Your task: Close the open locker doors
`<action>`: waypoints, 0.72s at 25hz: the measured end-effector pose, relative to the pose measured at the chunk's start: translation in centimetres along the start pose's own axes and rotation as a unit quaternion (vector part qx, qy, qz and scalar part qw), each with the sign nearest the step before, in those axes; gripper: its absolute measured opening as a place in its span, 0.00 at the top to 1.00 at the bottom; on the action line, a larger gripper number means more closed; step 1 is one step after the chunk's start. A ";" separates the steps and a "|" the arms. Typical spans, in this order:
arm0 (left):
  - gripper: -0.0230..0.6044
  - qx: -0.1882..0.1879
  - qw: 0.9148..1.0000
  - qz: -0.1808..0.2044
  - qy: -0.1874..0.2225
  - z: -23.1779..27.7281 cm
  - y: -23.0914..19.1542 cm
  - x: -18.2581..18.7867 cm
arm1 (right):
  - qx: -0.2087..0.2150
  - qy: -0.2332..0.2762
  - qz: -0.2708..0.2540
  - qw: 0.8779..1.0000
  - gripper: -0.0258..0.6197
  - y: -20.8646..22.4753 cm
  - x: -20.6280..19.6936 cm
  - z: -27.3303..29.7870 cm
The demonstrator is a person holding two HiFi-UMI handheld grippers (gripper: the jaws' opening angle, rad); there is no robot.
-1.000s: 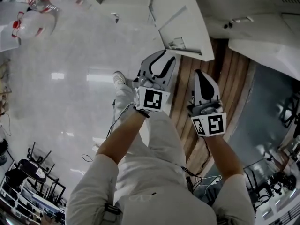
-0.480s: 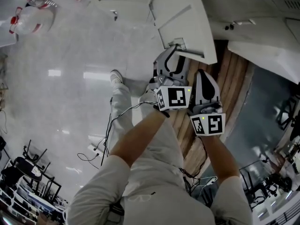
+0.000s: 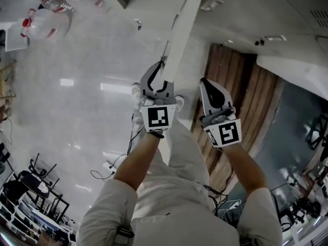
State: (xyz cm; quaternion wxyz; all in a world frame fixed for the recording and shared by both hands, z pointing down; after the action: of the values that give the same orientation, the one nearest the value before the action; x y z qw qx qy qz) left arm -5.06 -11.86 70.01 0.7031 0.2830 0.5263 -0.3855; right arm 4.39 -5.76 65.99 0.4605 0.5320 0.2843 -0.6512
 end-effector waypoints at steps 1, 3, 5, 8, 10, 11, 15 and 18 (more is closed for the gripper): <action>0.80 -0.004 1.000 -0.003 -0.001 0.0 -1.4 0.0 | 0.021 -0.004 -0.002 1.000 0.94 -1.2 0.0 1.7; 0.79 -0.022 1.000 -0.005 0.004 0.1 -3.7 0.1 | 0.053 -0.017 -0.002 0.998 0.94 -3.3 -0.5 5.2; 0.79 -0.058 0.998 -0.003 0.009 0.1 -5.4 0.1 | 0.075 -0.029 -0.010 0.997 0.94 -5.1 -1.2 8.5; 0.79 -0.141 0.990 -0.012 0.013 0.4 -6.7 0.2 | 0.090 -0.034 -0.021 0.995 0.91 -6.7 -1.6 12.6; 0.78 -0.193 0.981 -0.010 0.011 0.6 -7.7 0.2 | 0.087 -0.031 -0.023 0.995 0.92 -7.1 -1.5 14.7; 0.78 -0.213 0.977 -0.005 0.009 0.8 -8.3 0.3 | 0.085 -0.029 -0.024 0.996 0.90 -7.2 -1.4 15.5; 0.79 -0.266 0.963 0.032 0.006 1.1 -10.6 0.9 | 0.095 -0.029 -0.038 0.994 0.85 -7.9 -0.6 17.8; 0.79 -0.275 0.960 0.057 0.003 1.4 -12.6 1.0 | 0.106 -0.029 -0.052 0.993 0.83 -8.4 -0.1 19.8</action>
State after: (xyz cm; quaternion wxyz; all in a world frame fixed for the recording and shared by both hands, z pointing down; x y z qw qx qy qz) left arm -14.72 -20.07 69.56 0.7729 0.1095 0.5972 -0.1844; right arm -11.71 -19.25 70.45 0.3750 0.5432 0.2281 -0.7157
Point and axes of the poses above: the fingertips, and each gripper's own axes: z forward along the fingers, y to its right, x out of its top, the point moved 1 cm from there along -z, backward along the fingers, and after that the axes turned 1 degree about -x, right-handed, at the moved point
